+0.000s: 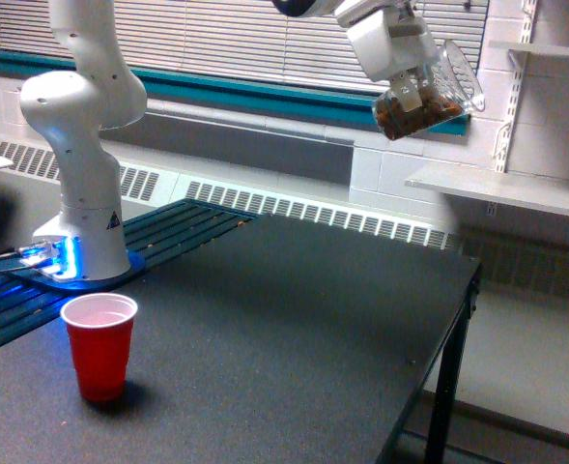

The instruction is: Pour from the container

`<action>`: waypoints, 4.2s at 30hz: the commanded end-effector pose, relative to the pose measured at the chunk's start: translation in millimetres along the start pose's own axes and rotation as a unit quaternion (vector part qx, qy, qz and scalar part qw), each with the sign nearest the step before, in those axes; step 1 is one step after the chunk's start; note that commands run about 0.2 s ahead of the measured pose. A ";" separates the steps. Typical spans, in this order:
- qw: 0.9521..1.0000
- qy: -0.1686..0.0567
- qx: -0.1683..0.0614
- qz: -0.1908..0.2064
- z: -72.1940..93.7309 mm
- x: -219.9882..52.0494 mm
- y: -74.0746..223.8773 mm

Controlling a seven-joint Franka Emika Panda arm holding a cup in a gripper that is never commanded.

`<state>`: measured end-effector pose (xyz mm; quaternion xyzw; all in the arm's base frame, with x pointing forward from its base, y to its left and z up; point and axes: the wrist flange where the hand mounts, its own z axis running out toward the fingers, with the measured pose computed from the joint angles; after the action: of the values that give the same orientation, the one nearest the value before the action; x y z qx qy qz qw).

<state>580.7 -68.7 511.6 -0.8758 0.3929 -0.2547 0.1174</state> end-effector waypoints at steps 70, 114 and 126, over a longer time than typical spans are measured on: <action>0.985 0.005 -0.157 -0.065 -77.0 7.4 351.7; 0.968 -0.062 -0.237 -0.058 -87.7 -75.0 438.0; 0.963 -0.072 -0.252 -0.067 -86.1 -81.4 440.7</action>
<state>211.8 -300.7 373.1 -0.9185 0.3742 -0.0910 -0.0901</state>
